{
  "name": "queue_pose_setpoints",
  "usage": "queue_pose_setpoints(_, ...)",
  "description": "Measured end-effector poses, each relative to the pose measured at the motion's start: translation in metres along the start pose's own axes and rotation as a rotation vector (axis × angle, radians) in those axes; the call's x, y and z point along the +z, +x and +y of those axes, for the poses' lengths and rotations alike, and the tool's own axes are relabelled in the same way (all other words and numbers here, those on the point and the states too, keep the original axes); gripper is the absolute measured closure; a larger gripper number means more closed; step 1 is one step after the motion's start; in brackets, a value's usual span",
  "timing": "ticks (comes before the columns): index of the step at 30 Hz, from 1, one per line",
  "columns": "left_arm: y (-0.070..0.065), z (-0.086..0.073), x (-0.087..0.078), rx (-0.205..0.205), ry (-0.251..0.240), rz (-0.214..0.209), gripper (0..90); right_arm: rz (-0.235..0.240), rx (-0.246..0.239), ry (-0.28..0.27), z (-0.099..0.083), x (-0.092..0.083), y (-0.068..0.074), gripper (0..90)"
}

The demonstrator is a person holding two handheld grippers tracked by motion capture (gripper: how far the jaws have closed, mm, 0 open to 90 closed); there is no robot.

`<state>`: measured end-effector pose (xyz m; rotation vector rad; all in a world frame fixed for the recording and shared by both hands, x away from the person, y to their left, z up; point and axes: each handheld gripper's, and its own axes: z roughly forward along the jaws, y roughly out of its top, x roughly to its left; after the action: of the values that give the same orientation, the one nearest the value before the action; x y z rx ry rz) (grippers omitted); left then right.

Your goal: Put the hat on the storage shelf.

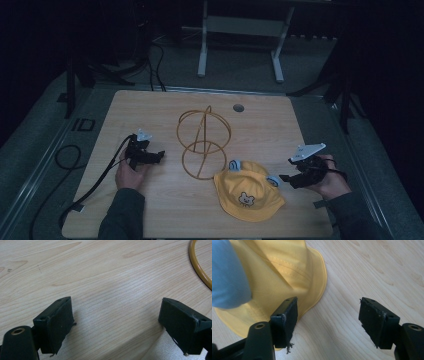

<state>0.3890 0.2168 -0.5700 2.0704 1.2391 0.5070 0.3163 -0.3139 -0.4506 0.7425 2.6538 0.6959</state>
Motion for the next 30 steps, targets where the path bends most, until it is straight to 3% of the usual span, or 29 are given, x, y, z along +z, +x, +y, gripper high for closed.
queue_pose_setpoints(9, 0.000, 0.000, 0.000, 0.000, 0.000, 0.000, 12.3, 0.029, -0.042, 0.018, 0.016, -0.010, 0.000, 33.6)
queue_pose_setpoints(20, 0.000, 0.000, 0.000, 0.000, -0.001, 0.001, 12.3, 0.104, -0.073, -0.015, 0.036, -0.022, -0.001, 48.1)
queue_pose_setpoints(30, 0.000, 0.000, 0.000, 0.000, 0.000, 0.000, 12.3, 0.136, -0.117, -0.020, 0.057, -0.030, 0.006, 47.0)
